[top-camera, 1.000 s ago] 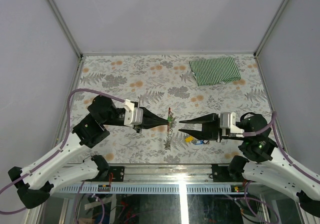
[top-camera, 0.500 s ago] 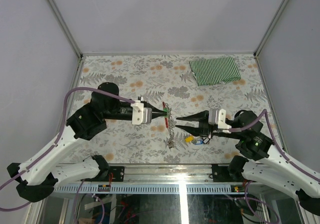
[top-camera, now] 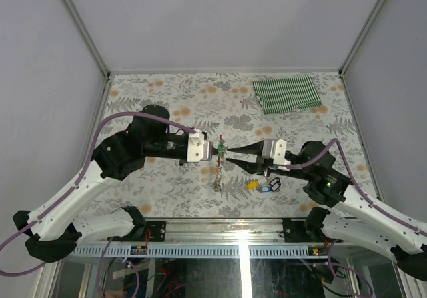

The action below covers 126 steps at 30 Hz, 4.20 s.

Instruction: Put the keys on the keyring

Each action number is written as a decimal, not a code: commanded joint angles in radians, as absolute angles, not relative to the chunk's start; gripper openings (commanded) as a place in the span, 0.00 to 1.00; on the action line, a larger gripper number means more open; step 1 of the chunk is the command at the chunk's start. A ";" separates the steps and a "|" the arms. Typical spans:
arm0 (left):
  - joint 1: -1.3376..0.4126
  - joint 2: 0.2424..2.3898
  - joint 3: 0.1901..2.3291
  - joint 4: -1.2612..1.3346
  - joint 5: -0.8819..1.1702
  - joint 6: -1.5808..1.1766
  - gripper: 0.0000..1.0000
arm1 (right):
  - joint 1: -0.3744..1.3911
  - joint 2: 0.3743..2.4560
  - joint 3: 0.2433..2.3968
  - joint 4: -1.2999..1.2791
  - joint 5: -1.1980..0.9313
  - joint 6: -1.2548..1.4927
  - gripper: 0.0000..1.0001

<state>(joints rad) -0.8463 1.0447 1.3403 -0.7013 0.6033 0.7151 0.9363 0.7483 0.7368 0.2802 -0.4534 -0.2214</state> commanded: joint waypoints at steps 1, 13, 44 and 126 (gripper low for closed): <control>-0.855 1.041 1.377 -0.699 0.588 0.720 0.00 | 0.945 0.769 0.750 0.375 -0.445 -0.246 0.35; -0.861 1.046 1.378 -0.699 0.593 0.708 0.00 | 0.943 0.808 0.758 0.372 -0.491 -0.243 0.28; -0.861 0.888 1.175 -0.425 0.631 0.520 0.31 | 0.944 0.769 0.767 0.447 -0.533 -0.198 0.00; -0.862 0.925 1.172 -0.337 0.681 0.459 0.07 | 0.944 0.799 0.768 0.462 -0.571 -0.189 0.00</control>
<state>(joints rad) -0.8574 0.9211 1.1419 -0.3882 0.6807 0.4530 0.9363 0.8021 0.7368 0.3832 -0.5438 -0.1883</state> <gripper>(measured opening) 0.077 0.011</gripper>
